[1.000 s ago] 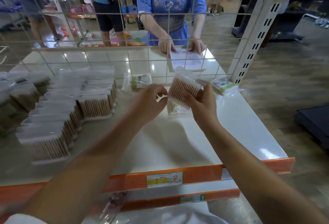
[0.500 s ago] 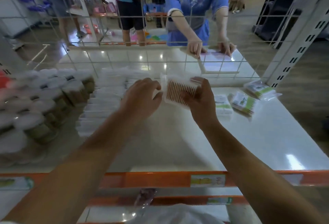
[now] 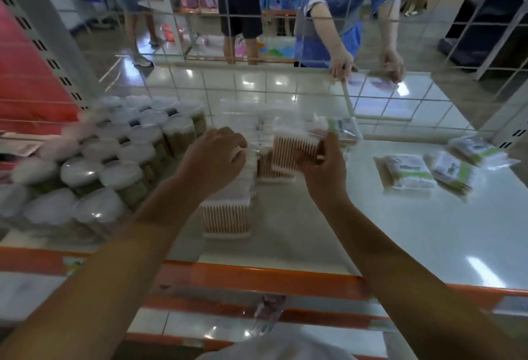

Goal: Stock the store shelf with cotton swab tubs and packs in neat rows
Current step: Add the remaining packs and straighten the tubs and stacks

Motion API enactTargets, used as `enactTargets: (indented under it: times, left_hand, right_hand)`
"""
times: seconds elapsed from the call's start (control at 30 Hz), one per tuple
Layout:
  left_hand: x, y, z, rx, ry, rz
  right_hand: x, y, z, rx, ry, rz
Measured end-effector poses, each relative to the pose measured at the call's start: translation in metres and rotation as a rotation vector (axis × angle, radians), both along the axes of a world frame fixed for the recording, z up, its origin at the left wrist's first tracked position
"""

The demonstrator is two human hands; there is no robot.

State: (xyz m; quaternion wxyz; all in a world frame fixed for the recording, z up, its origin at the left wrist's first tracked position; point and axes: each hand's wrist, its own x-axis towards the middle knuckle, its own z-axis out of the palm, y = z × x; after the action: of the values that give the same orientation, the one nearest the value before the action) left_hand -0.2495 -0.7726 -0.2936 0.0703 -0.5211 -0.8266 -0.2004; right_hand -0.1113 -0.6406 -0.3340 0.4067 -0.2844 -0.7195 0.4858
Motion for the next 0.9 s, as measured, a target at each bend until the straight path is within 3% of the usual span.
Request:
enactTargets:
  times: [0.37,0.6,0.77,0.9]
  left_hand:
    - [-0.007,-0.01,-0.012,-0.018,0.037,-0.097]
    - [-0.01,-0.01,-0.02,0.013,0.078,-0.114]
    - [-0.01,-0.01,-0.021,0.014,0.099,-0.12]
    - [-0.009,-0.01,-0.021,0.001,0.064,-0.123]
  right_hand:
    - [-0.01,-0.005,-0.004,0.053,-0.072,-0.045]
    - [-0.011,-0.009,-0.015,0.381,-0.262,-0.125]
    - [-0.015,-0.008,-0.023,0.587,-0.287,-0.144]
    - [-0.014,-0.011,-0.028,0.593,-0.313,-0.154]
